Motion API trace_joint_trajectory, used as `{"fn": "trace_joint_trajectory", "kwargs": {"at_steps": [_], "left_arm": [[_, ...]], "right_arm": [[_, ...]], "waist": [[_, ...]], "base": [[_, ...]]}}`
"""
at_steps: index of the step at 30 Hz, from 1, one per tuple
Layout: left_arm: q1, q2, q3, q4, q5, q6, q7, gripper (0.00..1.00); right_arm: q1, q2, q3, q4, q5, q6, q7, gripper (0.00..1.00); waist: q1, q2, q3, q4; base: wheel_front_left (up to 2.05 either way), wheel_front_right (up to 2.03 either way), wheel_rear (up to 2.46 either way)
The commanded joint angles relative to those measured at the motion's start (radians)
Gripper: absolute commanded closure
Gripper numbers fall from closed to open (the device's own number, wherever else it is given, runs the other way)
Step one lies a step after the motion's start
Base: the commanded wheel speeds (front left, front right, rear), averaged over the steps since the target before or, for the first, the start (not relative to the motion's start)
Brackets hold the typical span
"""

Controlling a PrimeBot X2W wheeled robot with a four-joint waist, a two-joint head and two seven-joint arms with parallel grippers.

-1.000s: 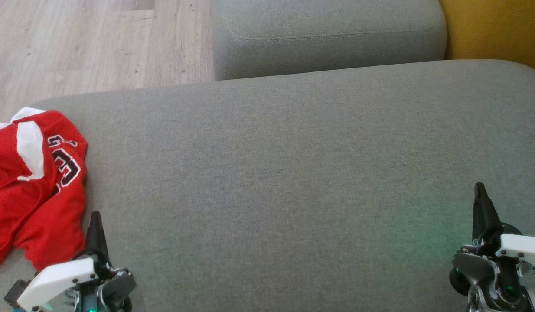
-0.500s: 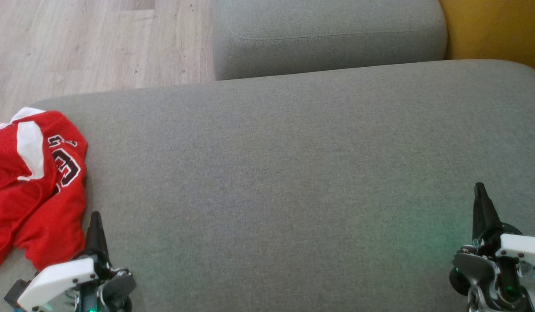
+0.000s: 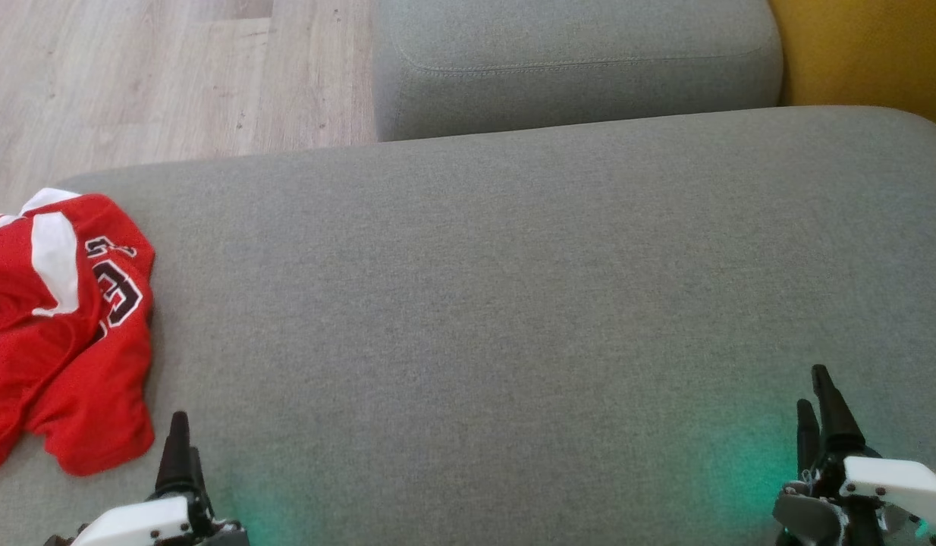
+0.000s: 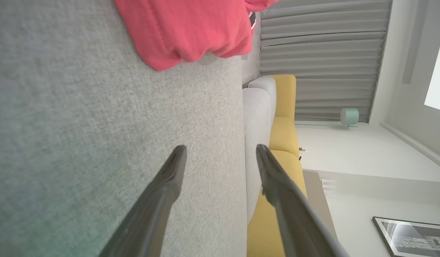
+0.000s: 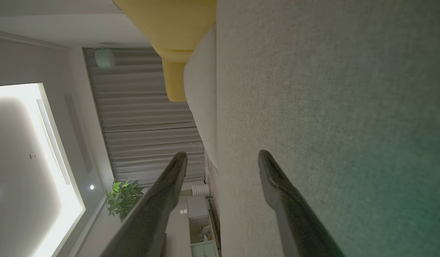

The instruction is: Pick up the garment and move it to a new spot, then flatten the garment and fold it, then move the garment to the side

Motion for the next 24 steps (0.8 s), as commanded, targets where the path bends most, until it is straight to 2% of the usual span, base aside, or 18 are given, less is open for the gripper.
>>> {"fn": "trace_joint_trajectory", "kwargs": {"at_steps": [1,24], "left_arm": [[-0.043,0.004,-0.005,-0.035,0.028,-0.001,-0.015,0.0],[-0.041,0.005,-0.054,-0.115,0.353,0.016,-0.083,0.0]], "right_arm": [[-0.044,-0.009,0.009,-0.035,-0.026,0.001,-0.017,0.0],[-0.057,-0.016,0.101,-0.068,-0.387,0.002,-0.084,0.0]], "waist": [[0.0,0.0,-0.001,0.0],[0.0,0.0,-0.01,0.004]], "base": [[0.0,0.0,0.0],[0.0,0.0,0.0]]}}
